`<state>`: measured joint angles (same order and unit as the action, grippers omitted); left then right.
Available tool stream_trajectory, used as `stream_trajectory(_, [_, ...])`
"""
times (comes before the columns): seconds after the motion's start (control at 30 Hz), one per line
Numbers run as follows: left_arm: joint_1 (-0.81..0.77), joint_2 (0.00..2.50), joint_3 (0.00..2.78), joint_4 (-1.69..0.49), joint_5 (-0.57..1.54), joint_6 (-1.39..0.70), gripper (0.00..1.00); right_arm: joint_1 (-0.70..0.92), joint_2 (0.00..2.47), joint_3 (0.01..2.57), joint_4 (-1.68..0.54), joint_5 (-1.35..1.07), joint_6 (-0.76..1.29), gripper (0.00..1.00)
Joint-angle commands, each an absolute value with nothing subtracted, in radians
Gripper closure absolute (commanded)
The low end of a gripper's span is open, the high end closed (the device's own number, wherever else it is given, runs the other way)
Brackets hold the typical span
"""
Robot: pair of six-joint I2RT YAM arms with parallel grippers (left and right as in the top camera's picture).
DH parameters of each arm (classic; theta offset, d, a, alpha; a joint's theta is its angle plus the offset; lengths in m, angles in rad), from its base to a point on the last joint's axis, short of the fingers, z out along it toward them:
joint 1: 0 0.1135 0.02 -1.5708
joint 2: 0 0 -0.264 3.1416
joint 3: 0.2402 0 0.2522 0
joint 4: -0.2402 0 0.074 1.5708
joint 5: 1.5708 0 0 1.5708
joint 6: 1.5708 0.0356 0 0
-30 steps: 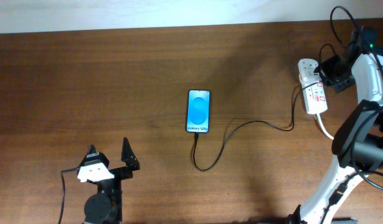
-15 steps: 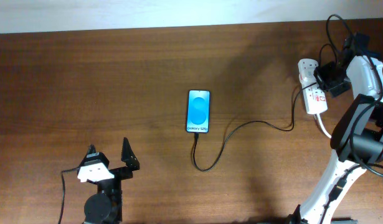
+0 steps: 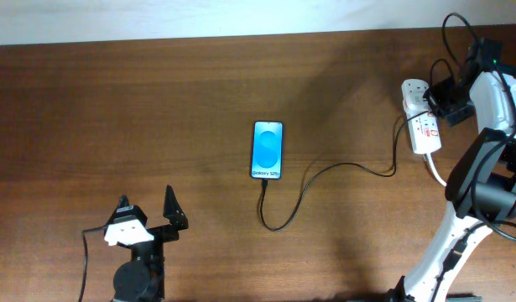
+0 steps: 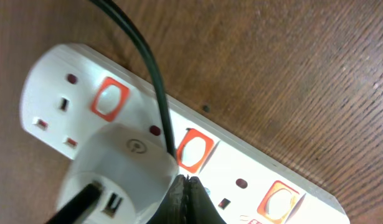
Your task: Plug charger to phone and switch on socket
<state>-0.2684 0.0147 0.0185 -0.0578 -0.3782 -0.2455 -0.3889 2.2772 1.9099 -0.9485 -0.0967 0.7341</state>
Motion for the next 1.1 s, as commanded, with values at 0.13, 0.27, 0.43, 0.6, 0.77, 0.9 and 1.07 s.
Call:
stream_trajectory(0.13, [-0.264,0.005,0.009,-0.052,-0.389,-0.230,0.01,-0.386,2.285,1.940,-0.941,-0.105,0.742,0.96])
stream_trajectory(0.27, [-0.264,0.005,0.009,-0.052,-0.389,-0.229,0.01,-0.384,2.323,1.940,-0.923,-0.105,0.742,0.96])
stream_trajectory(0.43, [-0.264,0.005,0.009,-0.052,-0.389,-0.230,0.01,-0.350,2.381,1.940,-0.925,-0.127,0.735,0.96])
stream_trajectory(0.6, [-0.264,0.005,0.009,-0.052,-0.389,-0.229,0.01,-0.350,2.365,1.989,-0.995,-0.118,0.701,0.96])
stream_trajectory(0.77, [-0.142,0.005,0.009,-0.052,-0.389,-0.229,0.01,-0.400,2.202,2.181,-1.260,0.113,0.685,0.96])
stream_trajectory(0.9, [-0.121,0.005,0.009,-0.052,-0.389,-0.230,0.01,-0.391,2.036,2.192,-1.324,0.166,0.653,0.96])
stream_trajectory(1.07, [-0.120,0.005,0.009,-0.052,-0.389,-0.230,0.01,-0.310,1.789,2.192,-1.362,0.098,0.528,0.96])
